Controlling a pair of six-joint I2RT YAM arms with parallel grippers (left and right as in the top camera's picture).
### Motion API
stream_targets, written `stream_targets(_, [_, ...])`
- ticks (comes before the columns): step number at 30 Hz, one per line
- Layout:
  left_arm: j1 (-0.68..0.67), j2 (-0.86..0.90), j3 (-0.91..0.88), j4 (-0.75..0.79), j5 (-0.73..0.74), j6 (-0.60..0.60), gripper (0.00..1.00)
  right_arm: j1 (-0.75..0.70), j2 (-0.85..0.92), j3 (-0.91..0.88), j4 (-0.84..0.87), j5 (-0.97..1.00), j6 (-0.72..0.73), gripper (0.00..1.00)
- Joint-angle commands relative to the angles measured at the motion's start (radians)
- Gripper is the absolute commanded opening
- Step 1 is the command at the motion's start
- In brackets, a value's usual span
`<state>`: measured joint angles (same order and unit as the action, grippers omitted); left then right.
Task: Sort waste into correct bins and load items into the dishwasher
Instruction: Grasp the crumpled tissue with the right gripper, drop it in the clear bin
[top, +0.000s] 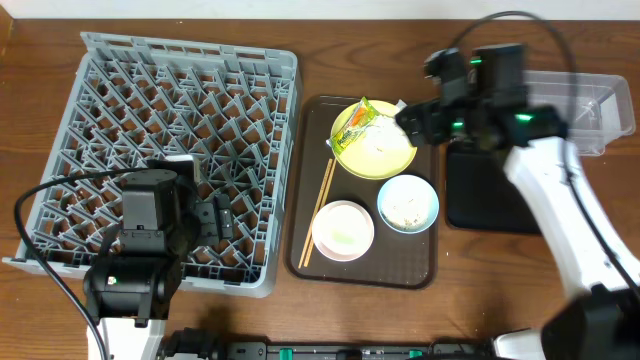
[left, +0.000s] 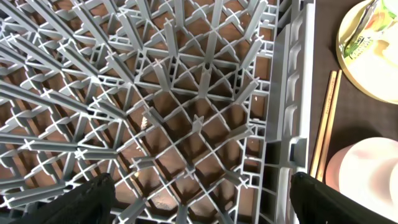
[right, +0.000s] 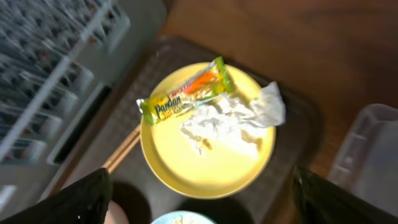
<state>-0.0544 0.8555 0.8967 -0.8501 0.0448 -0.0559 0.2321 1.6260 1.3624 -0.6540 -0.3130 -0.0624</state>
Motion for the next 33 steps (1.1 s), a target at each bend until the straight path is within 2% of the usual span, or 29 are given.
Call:
stream_targets(1, [-0.003,-0.001,0.024,-0.002,-0.012,-0.009,0.9,0.076,0.1,0.016,0.024,0.155,-0.002,0.86])
stream_targets(5, [-0.003,-0.001,0.024,-0.002,-0.012,-0.009,0.9,0.116,0.206,0.016,0.066,0.217,0.028,0.79])
stream_targets(17, [-0.003,0.0,0.024,-0.002,-0.012,-0.009,0.9,0.149,0.438,0.016,0.192,0.261,0.153,0.78])
stream_targets(18, [-0.003,0.0,0.024,-0.002,-0.012,-0.009,0.9,0.149,0.442,0.016,0.194,0.261,0.162,0.75])
stream_targets(20, [-0.003,0.0,0.024,-0.002,-0.012,-0.009,0.9,0.149,0.445,0.016,0.201,0.26,0.192,0.59])
stream_targets(24, [-0.003,0.0,0.024,-0.002,-0.012,-0.009,0.9,0.148,0.42,0.018,0.2,0.256,0.235,0.08])
stream_targets(25, [-0.003,-0.001,0.024,-0.002,-0.012,-0.009,0.9,0.147,0.407,0.018,0.193,0.256,0.235,0.02])
stream_targets(33, [-0.003,0.0,0.024,-0.002,-0.012,-0.009,0.91,0.107,0.197,0.018,0.148,0.294,0.241,0.01])
